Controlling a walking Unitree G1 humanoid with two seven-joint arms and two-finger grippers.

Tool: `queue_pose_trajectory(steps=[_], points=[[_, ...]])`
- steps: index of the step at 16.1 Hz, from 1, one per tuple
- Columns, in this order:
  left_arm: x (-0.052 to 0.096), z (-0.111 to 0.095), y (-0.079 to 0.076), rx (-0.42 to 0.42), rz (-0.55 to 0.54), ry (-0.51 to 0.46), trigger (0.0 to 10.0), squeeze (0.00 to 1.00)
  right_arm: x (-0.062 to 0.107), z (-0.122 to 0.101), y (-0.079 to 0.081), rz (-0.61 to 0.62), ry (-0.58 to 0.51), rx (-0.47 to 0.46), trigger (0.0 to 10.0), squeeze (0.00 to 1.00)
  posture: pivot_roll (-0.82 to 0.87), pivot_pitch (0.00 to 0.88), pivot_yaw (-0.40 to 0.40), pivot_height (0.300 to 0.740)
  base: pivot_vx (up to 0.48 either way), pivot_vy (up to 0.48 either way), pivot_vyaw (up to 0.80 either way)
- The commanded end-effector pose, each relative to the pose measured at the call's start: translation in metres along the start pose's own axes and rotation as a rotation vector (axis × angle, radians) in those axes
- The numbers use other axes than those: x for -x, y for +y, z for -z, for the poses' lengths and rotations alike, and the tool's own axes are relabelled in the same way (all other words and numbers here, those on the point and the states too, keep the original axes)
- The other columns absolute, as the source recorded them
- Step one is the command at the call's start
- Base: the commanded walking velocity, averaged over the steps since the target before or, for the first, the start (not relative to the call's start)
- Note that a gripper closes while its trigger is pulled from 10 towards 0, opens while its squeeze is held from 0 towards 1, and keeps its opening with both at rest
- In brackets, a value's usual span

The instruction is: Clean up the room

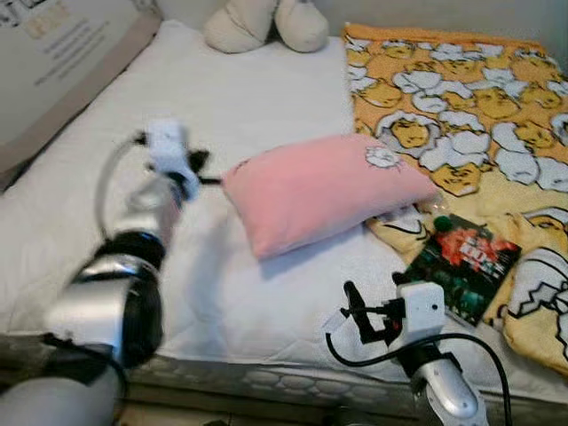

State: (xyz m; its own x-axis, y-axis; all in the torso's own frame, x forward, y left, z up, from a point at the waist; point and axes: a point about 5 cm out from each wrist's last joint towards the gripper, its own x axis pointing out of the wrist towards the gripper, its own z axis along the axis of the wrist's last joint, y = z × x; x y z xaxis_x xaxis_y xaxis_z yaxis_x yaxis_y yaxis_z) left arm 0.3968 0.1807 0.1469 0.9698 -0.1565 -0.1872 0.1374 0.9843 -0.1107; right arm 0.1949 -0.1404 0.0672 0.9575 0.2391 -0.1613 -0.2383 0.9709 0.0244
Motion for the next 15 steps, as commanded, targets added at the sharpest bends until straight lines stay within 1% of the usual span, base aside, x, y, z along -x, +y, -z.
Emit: queue_pose_trajectory(steps=[1,3,4,9,10,12,15], points=[[-0.002,-0.003,-0.005,-0.013,0.006,-0.005,10.0,1.0,0.003,-0.002,0.0,-0.031,-0.014,0.014,10.0,0.0,-0.2,0.007,0.013,0.731,0.0,0.0,0.0],[-0.004,-0.001,-0.009,-0.01,-0.005,0.006,10.0,1.0,0.007,-0.001,0.0,-0.047,-0.004,0.035,10.0,0.0,-0.22,0.013,0.021,0.731,0.0,0.0,0.0],[-0.005,-0.001,-0.015,-0.019,0.001,0.005,10.0,1.0,0.008,-0.001,-0.003,-0.023,0.003,0.034,10.0,0.0,-0.23,0.013,0.027,0.731,0.0,0.0,0.0],[-0.008,0.0,-0.03,-0.07,0.04,0.009,10.0,1.0,0.009,-0.001,-0.004,0.023,-0.008,0.025,10.0,0.0,-0.26,0.009,0.047,0.731,0.0,0.0,0.0],[-0.008,0.006,-0.036,-0.06,0.059,0.022,10.0,1.0,0.009,0.0,-0.005,0.042,-0.009,0.017,10.0,0.0,-0.26,0.011,0.056,0.731,0.0,0.0,0.0],[-0.008,0.015,-0.042,-0.028,0.072,0.041,10.0,1.0,0.01,0.0,-0.004,0.049,-0.009,0.014,10.0,0.0,-0.26,0.011,0.058,0.731,0.0,0.0,0.0],[-0.007,0.021,-0.044,-0.007,0.072,0.044,10.0,1.0,0.01,0.001,-0.004,0.061,-0.01,0.008,10.0,0.0,-0.26,0.013,0.06,0.731,0.0,0.0,0.0]])
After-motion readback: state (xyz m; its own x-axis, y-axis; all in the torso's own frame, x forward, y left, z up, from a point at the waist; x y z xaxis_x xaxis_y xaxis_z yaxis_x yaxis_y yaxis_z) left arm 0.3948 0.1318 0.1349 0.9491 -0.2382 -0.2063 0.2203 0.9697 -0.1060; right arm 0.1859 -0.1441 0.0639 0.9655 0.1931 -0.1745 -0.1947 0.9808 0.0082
